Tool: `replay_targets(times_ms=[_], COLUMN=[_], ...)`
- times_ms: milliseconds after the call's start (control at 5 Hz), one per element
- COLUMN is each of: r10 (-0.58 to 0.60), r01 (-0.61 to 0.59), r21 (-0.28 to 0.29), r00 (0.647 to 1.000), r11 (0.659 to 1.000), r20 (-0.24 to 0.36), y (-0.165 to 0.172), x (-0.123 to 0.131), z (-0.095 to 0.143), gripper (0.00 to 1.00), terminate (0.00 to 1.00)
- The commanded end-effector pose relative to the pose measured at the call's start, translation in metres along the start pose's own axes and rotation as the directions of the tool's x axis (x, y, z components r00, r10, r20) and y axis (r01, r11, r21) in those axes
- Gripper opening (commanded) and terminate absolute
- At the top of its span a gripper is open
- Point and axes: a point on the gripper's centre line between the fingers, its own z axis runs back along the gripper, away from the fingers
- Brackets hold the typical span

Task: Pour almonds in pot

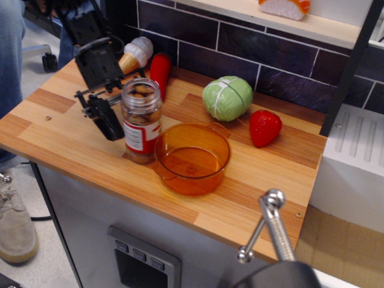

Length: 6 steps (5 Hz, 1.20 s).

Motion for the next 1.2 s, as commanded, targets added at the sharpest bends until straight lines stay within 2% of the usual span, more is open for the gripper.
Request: replay_targets(times_ms=[0, 200, 400, 600, 800, 1000], r10=[-0.145, -0.183, -0.133, -0.12, -0.117, -0.183], r01=[0.145, 0.184, 0.135, 0.152, 0.188, 0.313], r21=[-0.013, -0.016, -0.031, -0.165, -0.218, -0.15], r00=[0.989, 0.981, 0.99, 0.974, 0.945, 0.813], r11=[0.989, 0.983, 0.99, 0.974, 0.958, 0.938], r20=[0.019, 0.057, 0.047, 0.191, 0.305, 0.553], y=[0.014, 0.015, 0.006, -0.007, -0.008, -0.005], x=[-0.032, -0.036, -0.033, -0.048, -0.071, -0.087], z=[0.014, 0.008, 0.009, 0.043, 0.058, 0.044], gripper=[1.0, 1.0, 0.0, 0.0, 0.0, 0.0], terminate=[0.0, 0.0, 0.0, 0.0, 0.0, 0.0])
